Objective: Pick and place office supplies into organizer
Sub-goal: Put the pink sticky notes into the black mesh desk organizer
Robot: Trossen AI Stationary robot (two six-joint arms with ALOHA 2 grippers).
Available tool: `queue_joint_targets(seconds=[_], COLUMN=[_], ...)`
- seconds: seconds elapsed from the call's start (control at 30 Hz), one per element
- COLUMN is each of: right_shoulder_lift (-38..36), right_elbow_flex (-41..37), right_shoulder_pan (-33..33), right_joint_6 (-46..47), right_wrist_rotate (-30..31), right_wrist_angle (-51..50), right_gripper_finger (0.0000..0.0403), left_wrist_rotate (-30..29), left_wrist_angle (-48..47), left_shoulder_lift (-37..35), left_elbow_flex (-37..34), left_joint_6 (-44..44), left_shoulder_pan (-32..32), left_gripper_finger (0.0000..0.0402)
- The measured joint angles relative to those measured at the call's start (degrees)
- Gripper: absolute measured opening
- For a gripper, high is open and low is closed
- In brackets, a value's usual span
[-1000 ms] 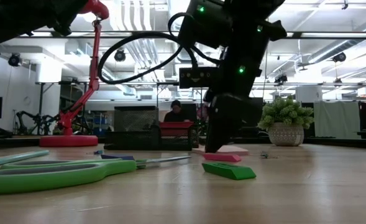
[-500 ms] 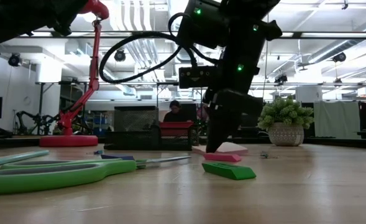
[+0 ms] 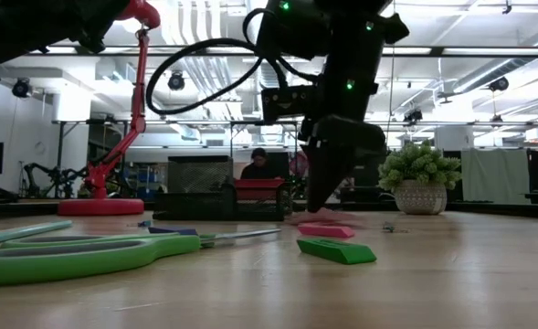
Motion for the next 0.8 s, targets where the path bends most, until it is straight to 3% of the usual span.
queue_joint_targets(seconds=[0.8], right_shoulder_lift=[-1.44], right_elbow_flex=[7.38], right_shoulder_pan=[-0.26], right_joint_6=[0.44], right_wrist_rotate=[4.57], right_wrist_angle=[-10.58], right_gripper_finger=[0.0008], left_wrist_rotate=[0.0], left_wrist_angle=[0.01], left_shoulder_lift=[0.0], left_elbow_flex=[-0.02], left_joint_6=[0.02], left_shoulder_pan=[0.01], left_gripper_finger=[0.0155])
